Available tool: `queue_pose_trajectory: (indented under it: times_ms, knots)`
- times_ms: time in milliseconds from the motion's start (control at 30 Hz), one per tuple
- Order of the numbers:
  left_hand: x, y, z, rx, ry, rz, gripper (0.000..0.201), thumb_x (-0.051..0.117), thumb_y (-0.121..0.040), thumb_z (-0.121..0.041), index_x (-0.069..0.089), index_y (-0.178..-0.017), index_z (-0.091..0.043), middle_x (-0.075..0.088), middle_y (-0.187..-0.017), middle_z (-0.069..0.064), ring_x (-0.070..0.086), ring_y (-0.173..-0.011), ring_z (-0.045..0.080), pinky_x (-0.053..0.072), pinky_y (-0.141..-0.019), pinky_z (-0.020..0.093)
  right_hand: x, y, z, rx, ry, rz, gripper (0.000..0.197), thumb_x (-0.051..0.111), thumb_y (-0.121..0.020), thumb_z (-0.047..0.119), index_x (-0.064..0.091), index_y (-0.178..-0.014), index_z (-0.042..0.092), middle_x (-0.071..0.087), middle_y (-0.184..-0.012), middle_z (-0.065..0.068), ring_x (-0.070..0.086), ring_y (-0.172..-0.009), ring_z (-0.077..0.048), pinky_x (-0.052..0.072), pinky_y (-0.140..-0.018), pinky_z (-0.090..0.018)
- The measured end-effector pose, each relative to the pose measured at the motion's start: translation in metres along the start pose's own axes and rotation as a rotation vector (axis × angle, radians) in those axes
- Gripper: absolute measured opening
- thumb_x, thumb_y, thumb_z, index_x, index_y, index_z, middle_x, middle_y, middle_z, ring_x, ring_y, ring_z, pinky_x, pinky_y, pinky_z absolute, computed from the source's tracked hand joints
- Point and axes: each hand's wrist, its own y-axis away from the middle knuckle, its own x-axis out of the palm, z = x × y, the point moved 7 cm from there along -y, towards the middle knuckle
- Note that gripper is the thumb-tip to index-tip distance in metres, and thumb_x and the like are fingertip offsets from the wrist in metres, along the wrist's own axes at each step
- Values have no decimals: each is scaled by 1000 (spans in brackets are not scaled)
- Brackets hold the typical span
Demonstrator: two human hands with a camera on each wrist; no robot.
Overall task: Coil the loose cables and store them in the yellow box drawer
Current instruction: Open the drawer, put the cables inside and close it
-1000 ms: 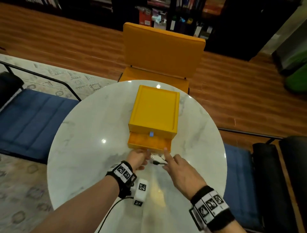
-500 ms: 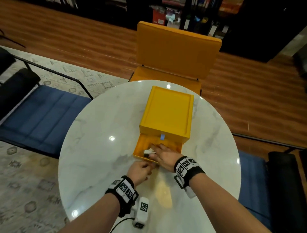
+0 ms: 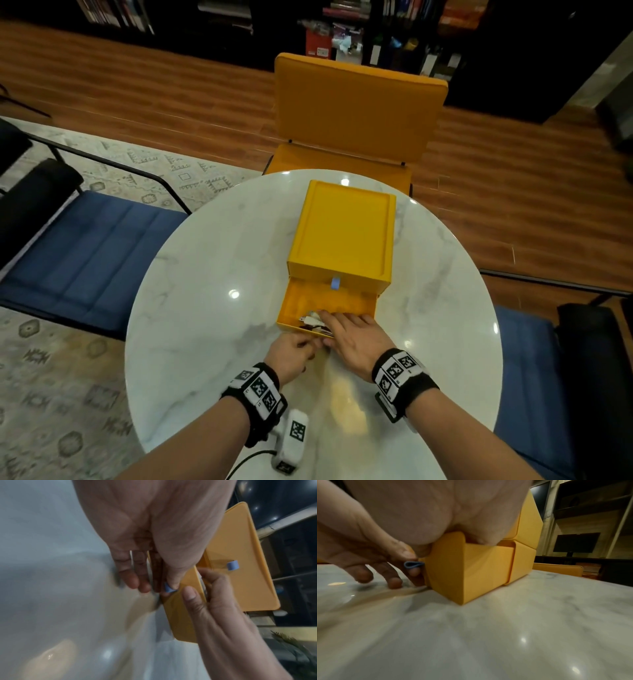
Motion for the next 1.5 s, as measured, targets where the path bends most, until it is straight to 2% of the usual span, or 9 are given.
queue_pose_trajectory:
  times_ms: [133,267,400,567,733,1066,1200,1333,1500]
  knots:
    - [-20,18,-20,-34,-261,85,23,62,-95,-31,77,-98,-14,74,-89,11,69,-78,27,53,-63,31,5,5,2,7,25,-151,41,36,-101,41,47,-134,20,68,-126,-6,66,-108,-29,50,-87,-44]
    - [-74,46,-89,318,-463,-203,18,65,-93,-30,77,-97,-17,78,-93,2,72,-82,19,59,-80,38,3,10,4,53,7,-219,39,49,-98,41,47,-132,21,73,-117,-4,68,-104,-25,50,-85,-43]
    - [-89,54,-159,677,-663,-395,44,65,-90,-23,58,-133,-21,59,-137,8,57,-119,30,50,-98,45,3,12,6,77,71,-244,21,51,-98,41,53,-110,24,74,-115,-4,68,-102,-25,50,-82,-43]
    - [-77,15,-166,532,-955,-180,62,57,-93,-14,39,-152,-25,24,-166,15,32,-147,37,38,-114,49,-3,11,10,101,134,-259,21,49,-97,36,60,-109,23,72,-117,-1,59,-107,-30,45,-83,-47]
    - [-71,11,-159,537,-959,-133,47,58,-93,-10,50,-139,-17,26,-166,16,34,-149,31,41,-107,40,-26,0,4,211,84,-301,39,29,-94,33,63,-108,18,72,-112,-3,56,-96,-30,42,-79,-46]
    - [-72,13,-164,528,-955,-129,45,58,-93,-13,51,-137,-21,24,-167,14,37,-148,28,43,-106,39,-22,-12,-7,304,-45,-366,17,43,-93,26,53,-104,18,75,-98,-7,66,-93,-31,49,-85,-47]
    - [-73,13,-164,537,-962,-133,45,57,-93,-12,51,-137,-19,24,-168,14,33,-150,27,41,-108,37,-23,-12,-8,310,-141,-428,17,55,-93,21,57,-109,15,70,-99,-6,69,-87,-29,51,-73,-41]
    - [-74,12,-163,532,-968,-129,46,56,-94,-12,50,-138,-19,22,-168,13,29,-152,27,42,-108,40,-27,-8,-2,286,-125,-428,36,30,-87,26,62,-103,16,75,-92,-8,71,-81,-31,54,-68,-42]
    - [-74,10,-162,538,-971,-125,46,55,-93,-11,50,-138,-19,22,-168,13,28,-152,27,44,-107,43,-26,-5,-5,359,-12,-427,28,42,-88,28,69,-93,22,68,-106,-2,59,-104,-31,45,-88,-47]
